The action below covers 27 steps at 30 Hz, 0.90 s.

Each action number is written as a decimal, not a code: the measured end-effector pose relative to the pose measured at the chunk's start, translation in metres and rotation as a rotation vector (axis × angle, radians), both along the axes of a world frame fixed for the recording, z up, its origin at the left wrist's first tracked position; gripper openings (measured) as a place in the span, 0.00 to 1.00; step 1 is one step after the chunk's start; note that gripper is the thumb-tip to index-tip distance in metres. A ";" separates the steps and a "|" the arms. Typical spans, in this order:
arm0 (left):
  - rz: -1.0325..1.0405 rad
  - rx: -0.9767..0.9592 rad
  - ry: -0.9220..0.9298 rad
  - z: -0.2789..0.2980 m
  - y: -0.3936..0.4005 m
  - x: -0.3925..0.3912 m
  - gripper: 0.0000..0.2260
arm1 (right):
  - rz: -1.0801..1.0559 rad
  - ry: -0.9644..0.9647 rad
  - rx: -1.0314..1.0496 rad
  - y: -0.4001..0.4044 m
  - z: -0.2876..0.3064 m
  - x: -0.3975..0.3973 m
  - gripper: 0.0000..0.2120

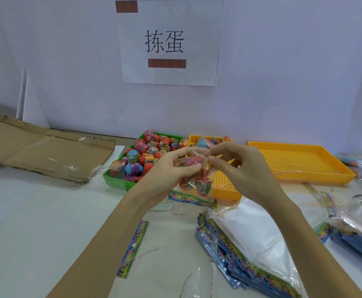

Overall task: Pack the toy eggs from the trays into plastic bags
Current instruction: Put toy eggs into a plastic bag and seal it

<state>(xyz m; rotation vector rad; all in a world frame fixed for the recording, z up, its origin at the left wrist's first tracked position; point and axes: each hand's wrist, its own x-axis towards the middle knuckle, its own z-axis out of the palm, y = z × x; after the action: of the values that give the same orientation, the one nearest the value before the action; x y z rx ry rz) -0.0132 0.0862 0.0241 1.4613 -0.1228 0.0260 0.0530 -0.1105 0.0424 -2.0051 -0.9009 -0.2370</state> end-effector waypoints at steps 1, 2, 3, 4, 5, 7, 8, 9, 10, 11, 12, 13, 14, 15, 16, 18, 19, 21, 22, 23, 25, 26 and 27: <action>0.011 0.003 -0.012 0.001 -0.001 -0.001 0.16 | 0.003 -0.031 -0.002 0.000 0.000 -0.001 0.05; 0.013 -0.003 -0.019 0.000 -0.001 0.000 0.15 | 0.004 -0.056 -0.003 0.001 0.000 -0.002 0.05; 0.012 -0.019 -0.013 -0.001 -0.002 0.000 0.14 | 0.003 -0.081 -0.003 0.002 0.000 -0.003 0.05; 0.013 -0.039 -0.003 -0.001 -0.003 0.000 0.13 | 0.005 -0.113 -0.007 0.003 0.000 -0.005 0.04; 0.017 -0.048 0.005 -0.002 -0.004 0.000 0.12 | 0.013 -0.154 -0.022 0.004 0.000 -0.006 0.04; 0.031 -0.025 0.012 -0.005 -0.006 0.002 0.15 | 0.031 -0.228 -0.083 0.005 -0.001 -0.008 0.03; 0.039 -0.010 0.008 -0.005 -0.006 0.002 0.17 | 0.037 -0.244 -0.104 0.005 -0.001 -0.008 0.03; 0.055 -0.006 0.001 -0.006 -0.006 0.003 0.18 | 0.043 -0.242 -0.104 0.004 0.000 -0.008 0.03; 0.081 -0.012 -0.010 -0.006 -0.005 0.003 0.16 | 0.046 -0.229 -0.083 0.003 0.000 -0.007 0.04; 0.108 -0.023 -0.022 -0.006 -0.003 0.004 0.13 | 0.045 -0.208 -0.046 0.002 0.001 -0.006 0.06; 0.127 -0.035 -0.028 -0.006 -0.001 0.005 0.11 | 0.044 -0.179 -0.006 0.000 0.003 -0.005 0.08; 0.135 -0.045 -0.027 -0.005 0.001 0.005 0.11 | 0.048 -0.147 0.022 -0.002 0.004 -0.003 0.11; 0.132 -0.054 -0.018 -0.005 0.002 0.006 0.11 | 0.057 -0.122 0.028 -0.004 0.005 -0.002 0.14; 0.124 -0.065 -0.009 -0.005 0.002 0.006 0.12 | 0.070 -0.109 0.013 -0.006 0.005 -0.002 0.17; 0.115 -0.080 -0.003 -0.004 0.002 0.005 0.12 | 0.080 -0.103 -0.017 -0.007 0.005 -0.001 0.19; 0.119 -0.096 -0.003 -0.004 0.002 0.006 0.13 | 0.081 -0.087 -0.073 -0.009 0.004 -0.001 0.20; 0.128 -0.092 -0.006 -0.003 0.003 0.006 0.13 | 0.080 -0.075 -0.080 -0.009 0.004 -0.001 0.19; 0.138 -0.088 -0.009 -0.003 0.004 0.007 0.13 | 0.079 -0.059 -0.083 -0.009 0.004 0.000 0.16; 0.139 -0.090 -0.006 -0.002 0.003 0.007 0.13 | 0.071 -0.063 -0.091 -0.009 0.004 0.001 0.15; 0.137 -0.093 0.001 -0.002 0.003 0.007 0.13 | 0.060 -0.070 -0.101 -0.010 0.005 0.001 0.13; 0.128 -0.065 0.005 -0.003 0.001 0.006 0.14 | 0.048 -0.070 -0.098 -0.010 0.006 0.001 0.09; 0.129 -0.031 -0.001 -0.004 0.001 0.005 0.13 | 0.049 -0.064 -0.080 -0.009 0.006 0.001 0.08; 0.136 -0.005 -0.008 -0.006 0.000 0.005 0.12 | 0.050 -0.058 -0.052 -0.008 0.006 0.000 0.07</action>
<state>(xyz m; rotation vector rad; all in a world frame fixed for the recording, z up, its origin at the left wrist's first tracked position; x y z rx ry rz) -0.0081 0.0865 0.0185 1.4623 -0.0296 0.1424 0.0526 -0.1190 0.0483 -2.0293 -1.0016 -0.2468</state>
